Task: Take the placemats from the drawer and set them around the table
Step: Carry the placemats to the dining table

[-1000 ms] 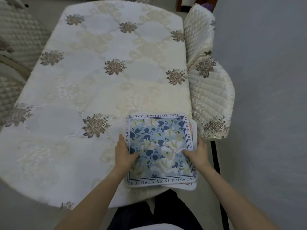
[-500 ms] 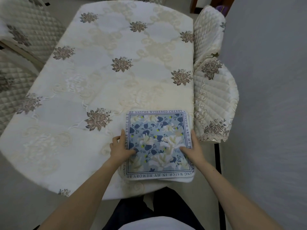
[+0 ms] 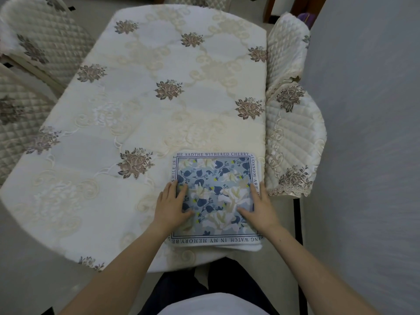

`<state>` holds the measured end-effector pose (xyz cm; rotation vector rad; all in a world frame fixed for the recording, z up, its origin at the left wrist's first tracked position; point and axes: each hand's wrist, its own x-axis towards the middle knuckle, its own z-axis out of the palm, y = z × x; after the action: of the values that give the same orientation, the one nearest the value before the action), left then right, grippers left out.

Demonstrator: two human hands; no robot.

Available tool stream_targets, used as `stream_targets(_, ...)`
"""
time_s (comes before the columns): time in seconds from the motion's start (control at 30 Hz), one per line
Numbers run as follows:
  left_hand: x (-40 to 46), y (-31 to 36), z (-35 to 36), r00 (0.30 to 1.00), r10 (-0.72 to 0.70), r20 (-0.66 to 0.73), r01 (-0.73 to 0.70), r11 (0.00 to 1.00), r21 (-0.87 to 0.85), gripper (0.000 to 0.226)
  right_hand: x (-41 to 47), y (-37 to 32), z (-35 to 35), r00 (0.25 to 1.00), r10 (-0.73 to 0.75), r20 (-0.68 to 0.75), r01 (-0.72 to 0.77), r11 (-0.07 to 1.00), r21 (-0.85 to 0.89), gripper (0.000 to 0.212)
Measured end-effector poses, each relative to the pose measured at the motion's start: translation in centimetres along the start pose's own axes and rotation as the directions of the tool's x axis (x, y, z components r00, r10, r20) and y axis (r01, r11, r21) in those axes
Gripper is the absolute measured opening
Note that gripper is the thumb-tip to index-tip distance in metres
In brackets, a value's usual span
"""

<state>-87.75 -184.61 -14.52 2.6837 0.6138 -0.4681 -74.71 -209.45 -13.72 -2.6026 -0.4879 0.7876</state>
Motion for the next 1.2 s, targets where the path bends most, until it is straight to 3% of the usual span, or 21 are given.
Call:
stream_targets(0.17, -0.4, 0.1, -0.8, 0.986, -0.130, -0.103, 0.097, 0.955, -0.280, 0.080, -0.1, -0.1, 0.0, 0.998, 0.001, -0.065, -0.004, 0.999, -0.045, 0.081)
stream_targets(0.4, -0.4, 0.1, -1.7, 0.956, -0.239, -0.171, 0.106, 0.823, -0.559, 0.060, 0.5, 0.0, -0.7, 0.973, 0.064, -0.222, 0.005, 0.954, 0.300, 0.063)
stream_targets(0.5, -0.1, -0.7, -2.3, 0.955, -0.292, -0.053, 0.157, 0.652, -0.742, 0.037, 0.7, 0.0, -2.6, 0.981, 0.147, -0.123, -0.059, 0.842, 0.536, 0.053)
stream_targets(0.57, 0.0, -1.2, -2.6, 0.965, -0.256, 0.060, 0.186, 0.506, -0.842, 0.033, 0.7, 0.1, -3.7, 0.993, 0.114, -0.008, -0.087, 0.798, 0.597, 0.048)
stream_targets(0.67, -0.4, -1.2, -2.9, 0.977, -0.153, 0.150, 0.202, 0.431, -0.879, 0.047, 0.3, 0.4, -4.1, 0.992, 0.025, 0.120, -0.094, 0.786, 0.612, 0.057)
stream_targets(0.77, -1.1, -1.2, -2.8, 0.980, -0.146, 0.137, 0.187, 0.416, -0.890, 0.058, 0.0, 0.2, -3.7, 0.990, 0.003, 0.143, -0.090, 0.790, 0.606, 0.067)
stream_targets(1.0, -3.6, -1.1, -4.2, 0.963, -0.270, 0.001, 0.112, 0.396, -0.911, 0.062, -0.6, -2.7, -5.2, 0.997, -0.072, 0.032, 0.039, 0.807, 0.590, 0.065)
stream_targets(1.2, -8.1, -2.5, -6.2, 0.890, -0.448, -0.084, 0.048, 0.276, -0.960, 0.060, -0.1, -6.9, -6.4, 0.971, -0.237, 0.040, 0.159, 0.756, 0.635, 0.062)
